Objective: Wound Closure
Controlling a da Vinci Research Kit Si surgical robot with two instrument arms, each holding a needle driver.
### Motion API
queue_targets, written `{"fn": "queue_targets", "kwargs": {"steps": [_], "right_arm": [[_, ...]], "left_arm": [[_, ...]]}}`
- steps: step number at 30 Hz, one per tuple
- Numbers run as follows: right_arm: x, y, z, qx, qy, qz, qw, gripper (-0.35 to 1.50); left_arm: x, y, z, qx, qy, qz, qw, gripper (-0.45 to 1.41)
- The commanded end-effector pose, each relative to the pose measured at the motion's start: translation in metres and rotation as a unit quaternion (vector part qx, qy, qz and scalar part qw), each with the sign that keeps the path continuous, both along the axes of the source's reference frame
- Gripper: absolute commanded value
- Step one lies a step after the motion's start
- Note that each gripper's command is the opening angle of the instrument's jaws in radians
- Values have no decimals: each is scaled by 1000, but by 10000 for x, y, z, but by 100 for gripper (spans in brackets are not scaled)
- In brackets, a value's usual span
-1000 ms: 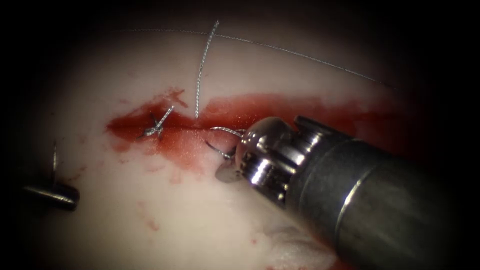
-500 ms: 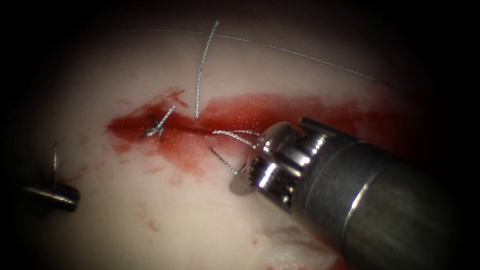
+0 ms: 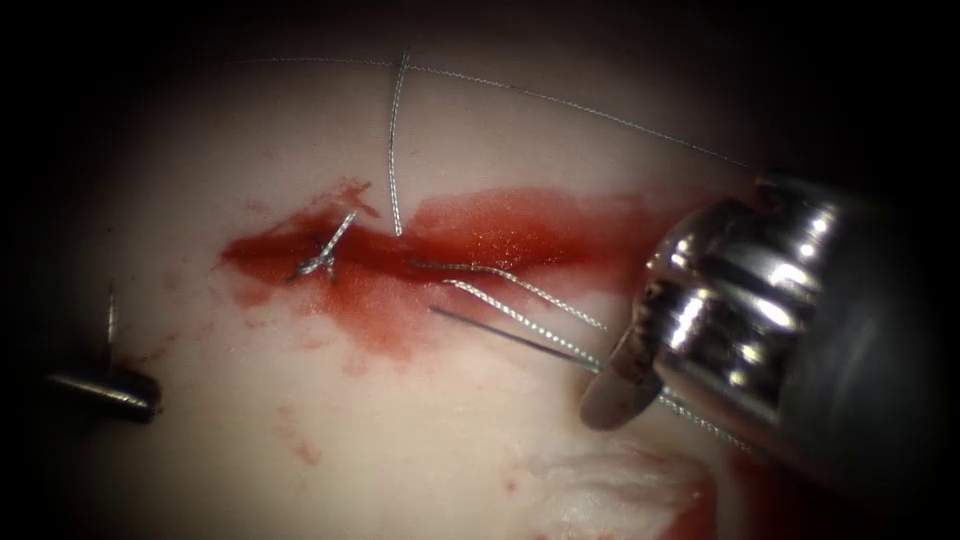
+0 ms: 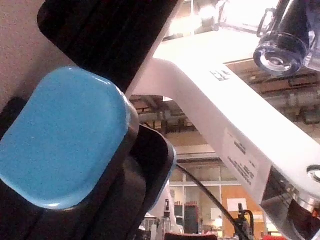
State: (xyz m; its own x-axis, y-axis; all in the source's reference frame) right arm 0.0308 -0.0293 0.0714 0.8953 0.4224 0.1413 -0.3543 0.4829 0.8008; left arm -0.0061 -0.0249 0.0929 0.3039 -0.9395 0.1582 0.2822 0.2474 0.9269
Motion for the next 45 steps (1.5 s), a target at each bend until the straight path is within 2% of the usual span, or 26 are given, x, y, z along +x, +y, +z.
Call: {"fn": "queue_targets", "kwargs": {"steps": [1,14,23,30,33,37,42,43,45], "right_arm": [[3,17,-8,-1,1,1,1000,-35],[-33,54,-50,3,3,28,1000,-35],[-73,89,-80,-22,10,67,997,-35],[-114,129,-111,-90,13,130,987,-35],[-132,142,-124,-143,-22,130,981,-35],[-133,140,-121,-147,-39,142,978,-35],[-115,126,-105,-151,-47,159,974,-35],[-108,118,-99,-153,-44,147,976,-1],[-97,106,-87,-163,-29,118,979,36]], "left_arm": [[-6,11,-3,-3,-1,-1,1000,-45],[-5,11,-3,-3,-2,-1,1000,-45],[-5,11,-3,-3,-2,-1,1000,-45],[-5,11,-3,-3,-2,-1,1000,-45],[-5,11,-3,-3,-2,-1,1000,-45],[-6,12,-3,-3,-1,-1,1000,-45],[-6,12,-3,-3,-1,-1,1000,-45],[-6,12,-3,-3,-1,-1,1000,-45],[-6,12,-3,-3,-1,-1,1000,-45]]}}
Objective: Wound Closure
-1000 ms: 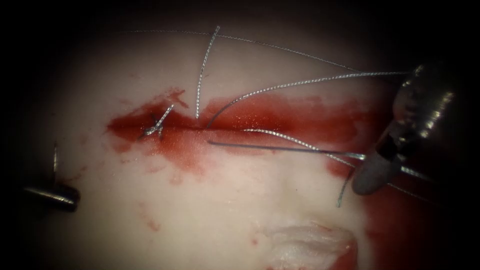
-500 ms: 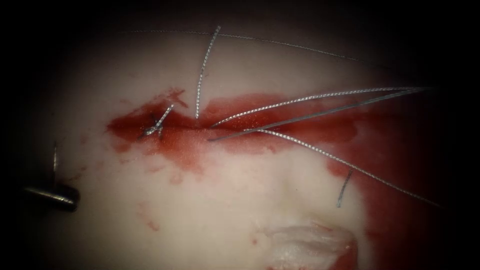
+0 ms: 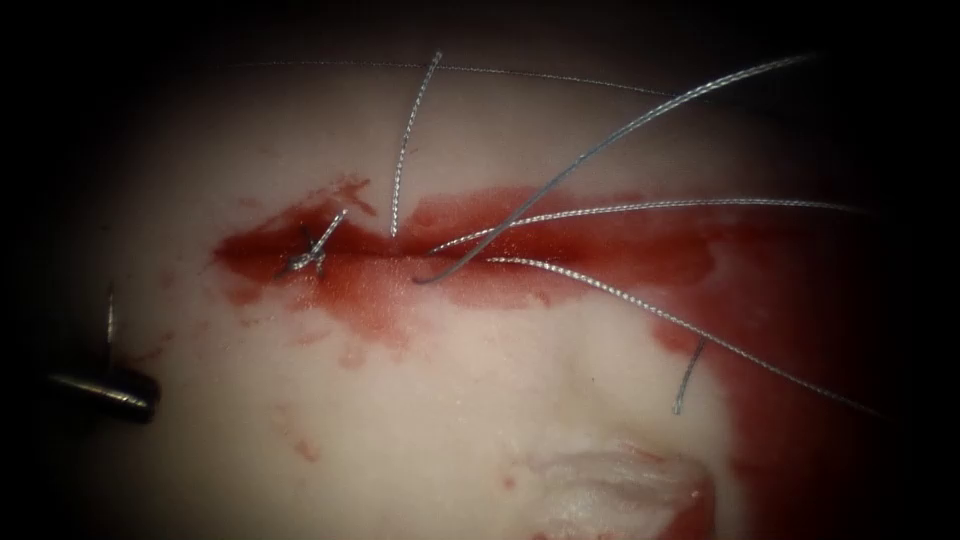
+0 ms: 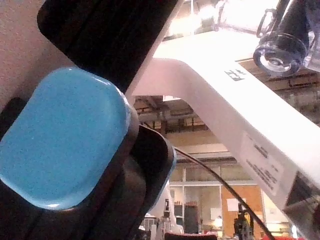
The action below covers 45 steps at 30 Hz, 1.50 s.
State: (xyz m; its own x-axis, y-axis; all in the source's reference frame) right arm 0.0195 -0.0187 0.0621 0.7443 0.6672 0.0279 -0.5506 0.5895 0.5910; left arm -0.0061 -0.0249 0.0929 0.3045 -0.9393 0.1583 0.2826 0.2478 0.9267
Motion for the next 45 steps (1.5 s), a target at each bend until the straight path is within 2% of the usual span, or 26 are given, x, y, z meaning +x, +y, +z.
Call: {"fn": "queue_targets", "kwargs": {"steps": [1,2,3,4,6,8,9,10,11,12,15,17,20,25,27,28,30,31,32,33,34,35,39,42,44,45], "right_arm": [[25,-9,15,-14,15,-39,999,57],[32,-17,22,-20,20,-57,998,86],[39,-24,30,-23,20,-69,997,106],[47,-32,38,-28,18,-89,995,116],[67,-51,60,-22,11,-105,994,120],[108,-93,107,30,-8,-157,987,131],[108,-93,107,30,-8,-157,987,131],[118,-105,120,50,-16,-173,984,136],[133,-120,137,48,-19,-183,982,128],[133,-120,137,48,-19,-183,982,128],[156,-134,156,39,0,-183,982,136],[167,-136,161,46,30,-175,983,118],[180,-132,161,56,65,-167,982,111],[174,-111,139,78,106,-173,976,118],[166,-93,119,74,121,-167,976,125],[156,-70,95,54,143,-158,976,136],[147,-49,73,29,173,-157,972,136],[139,-25,47,13,213,-151,965,136],[139,-25,47,13,213,-151,965,136],[135,-16,37,12,235,-141,962,135],[127,4,16,17,273,-124,954,125],[123,12,9,25,287,-110,951,120],[110,41,-16,19,372,-54,926,123],[98,61,-29,24,430,13,902,125],[90,78,-38,32,464,85,881,121],[90,84,-39,31,465,107,878,120]], "left_arm": [[-6,11,-3,-3,-2,-1,1000,-45],[-6,11,-3,-3,-2,-1,1000,-45],[-6,11,-3,-3,-2,-1,1000,-45],[-6,11,-3,-3,-1,-2,1000,-45],[-6,11,-3,-3,-1,-2,1000,-45],[-6,11,-3,-3,-1,-2,1000,-45],[-6,11,-3,-3,-1,-2,1000,-45],[-6,11,-3,-3,-1,-2,1000,-45],[-6,11,-3,-3,-1,-2,1000,-45],[-6,11,-3,-3,-1,-2,1000,-45],[-6,11,-3,-3,-1,-2,1000,-45],[-6,11,-3,-3,-1,-2,1000,-45],[-6,11,-3,-3,-1,-2,1000,-45],[-6,11,-3,-3,-1,-2,1000,-45],[-6,11,-4,-3,-1,-2,1000,-45],[-6,11,-4,-3,-1,-2,1000,-45],[-6,11,-4,-3,-1,-2,1000,-45],[-6,11,-4,-3,-1,-2,1000,-45],[-6,11,-4,-3,-1,-2,1000,-45],[-6,11,-4,-3,-1,-2,1000,-45],[-6,11,-4,-3,-1,-2,1000,-45],[-6,11,-4,-3,-1,-2,1000,-45],[-6,11,-4,-2,-1,-2,1000,-45],[-6,11,-4,-2,-1,-2,1000,-45],[-6,11,-4,-2,-1,-2,1000,-45],[-6,11,-4,-2,-2,-2,1000,-45]]}}
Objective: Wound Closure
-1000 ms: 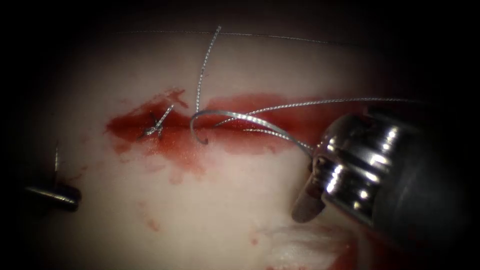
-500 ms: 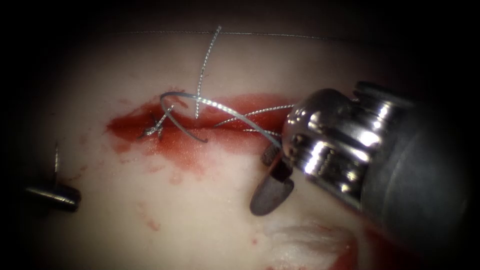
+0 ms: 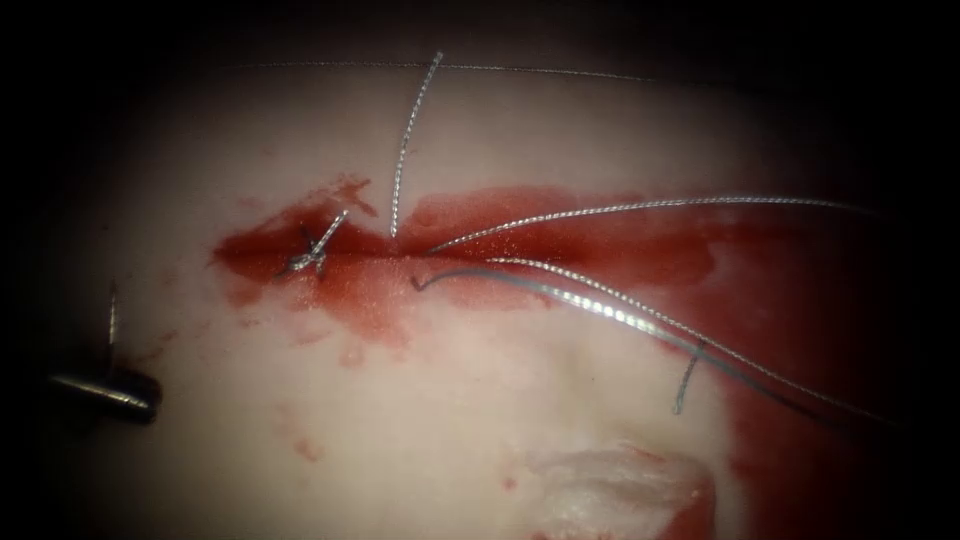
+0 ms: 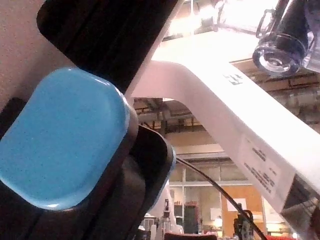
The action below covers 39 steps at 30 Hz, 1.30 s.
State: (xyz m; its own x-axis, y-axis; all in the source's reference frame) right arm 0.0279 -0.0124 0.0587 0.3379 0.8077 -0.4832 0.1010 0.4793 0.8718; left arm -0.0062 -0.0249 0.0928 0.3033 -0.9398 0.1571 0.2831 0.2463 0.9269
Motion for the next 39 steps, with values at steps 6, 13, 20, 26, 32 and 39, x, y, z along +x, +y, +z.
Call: {"fn": "queue_targets", "kwargs": {"steps": [6,13,20,26,32,39], "right_arm": [[25,6,16,-15,-42,64,997,114],[53,-34,78,-57,-58,76,994,99],[50,-68,180,-170,41,-51,983,47],[43,-90,239,-215,156,-171,949,42],[64,-127,267,-269,199,-179,925,49],[99,-130,267,-311,196,-156,917,69]], "left_arm": [[-6,11,-3,-3,-1,-1,1000,-45],[-6,11,-3,-3,-2,-1,1000,-45],[-6,11,-3,-3,-2,-1,1000,-45],[-6,11,-3,-3,-1,-1,1000,-45],[-6,11,-2,-4,-1,-2,1000,-45],[-6,10,-2,-3,-2,0,1000,-45]]}}
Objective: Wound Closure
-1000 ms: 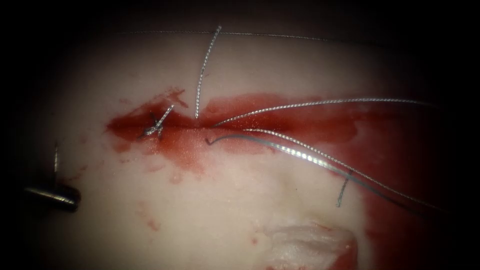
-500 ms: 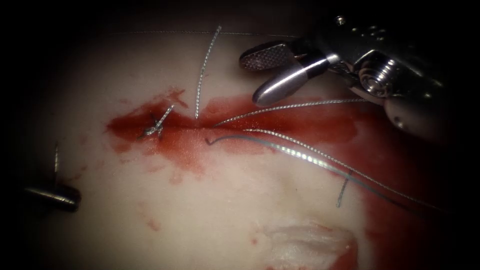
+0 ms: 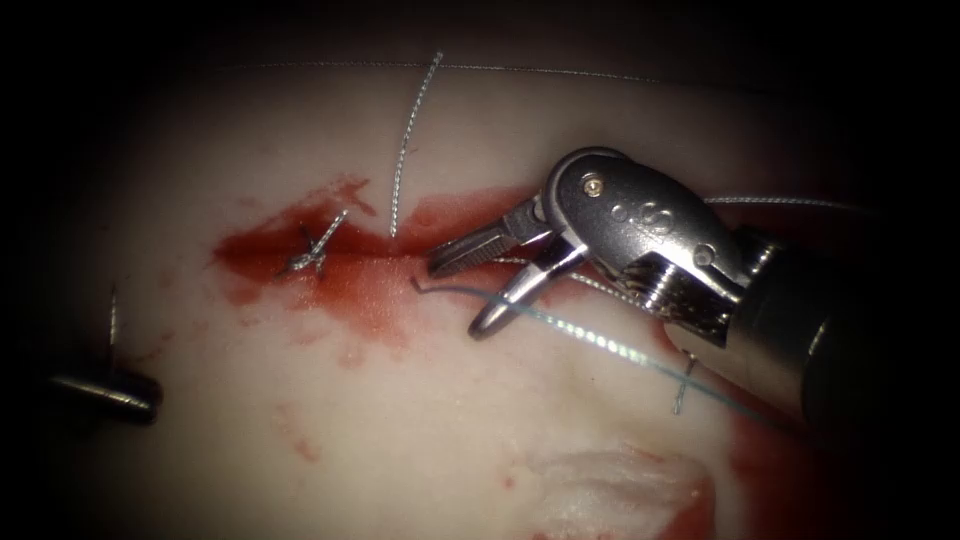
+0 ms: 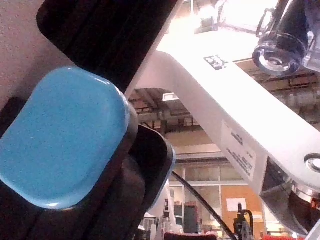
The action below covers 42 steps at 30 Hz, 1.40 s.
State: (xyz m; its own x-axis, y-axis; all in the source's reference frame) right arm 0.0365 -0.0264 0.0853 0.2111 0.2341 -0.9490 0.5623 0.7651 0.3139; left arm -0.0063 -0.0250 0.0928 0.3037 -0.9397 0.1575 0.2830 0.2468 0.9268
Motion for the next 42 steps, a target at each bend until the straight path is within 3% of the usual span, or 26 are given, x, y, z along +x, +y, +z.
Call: {"fn": "queue_targets", "kwargs": {"steps": [1,9,12,13,14,15,16,17,19,20,22,23,24,25,26,29,31,34,35,36,37,40,41,42], "right_arm": [[15,12,1,-3,0,5,1000,79],[27,16,1,-27,4,36,999,61],[28,14,3,-44,1,32,998,17],[28,14,4,-51,-8,35,998,5],[27,13,5,-59,-38,45,996,-23],[27,13,5,-59,-38,45,996,-23],[27,13,5,-37,-73,50,995,-35],[26,13,5,-8,-112,50,992,-35],[22,13,3,56,-159,24,985,-35],[19,13,2,64,-162,24,984,-35],[9,14,-2,137,-195,15,971,-35],[-3,15,-9,219,-229,-10,949,-35],[-20,17,-21,321,-276,-44,905,-35],[-20,17,-21,321,-276,-44,905,-35],[-39,21,-35,355,-300,-61,883,-35],[-56,38,-56,378,-296,-37,877,-35],[-80,68,-78,381,-321,-31,866,-35],[-114,89,-88,351,-373,-25,859,-35],[-126,95,-89,337,-390,-11,857,-35],[-156,112,-92,309,-428,27,849,-35],[-156,112,-92,309,-428,27,849,-35],[-190,135,-95,280,-454,83,842,-35],[-213,148,-96,261,-475,108,834,-35],[-213,148,-96,261,-475,108,834,-35]], "left_arm": [[-6,11,-3,-3,-2,-1,1000,-45],[-6,10,-3,-3,-2,0,1000,-45],[-6,10,-3,-3,-2,0,1000,-45],[-6,10,-3,-3,-2,0,1000,-45],[-6,10,-3,-3,-2,1,1000,-45],[-6,10,-3,-3,-2,1,1000,-45],[-6,10,-3,-3,-2,1,1000,-45],[-6,10,-3,-3,-2,1,1000,-45],[-6,10,-3,-2,-3,2,1000,-45],[-6,10,-3,-2,-3,2,1000,-45],[-6,10,-3,-2,-3,2,1000,-45],[-6,10,-3,-2,-3,2,1000,-45],[-6,10,-3,-2,-3,2,1000,-45],[-6,10,-3,-2,-3,2,1000,-45],[-6,10,-3,-2,-3,2,1000,-45],[-6,10,-3,-2,-3,2,1000,-45],[-6,10,-4,-1,-3,2,1000,-45],[-6,10,-4,-1,-3,2,1000,-45],[-6,10,-4,-1,-3,2,1000,-45],[-6,10,-4,-1,-3,2,1000,-45],[-6,10,-4,-1,-3,2,1000,-45],[-6,10,-5,-1,-3,2,1000,-45],[-6,10,-4,-1,-3,2,1000,-45],[-6,10,-4,-1,-3,2,1000,-45]]}}
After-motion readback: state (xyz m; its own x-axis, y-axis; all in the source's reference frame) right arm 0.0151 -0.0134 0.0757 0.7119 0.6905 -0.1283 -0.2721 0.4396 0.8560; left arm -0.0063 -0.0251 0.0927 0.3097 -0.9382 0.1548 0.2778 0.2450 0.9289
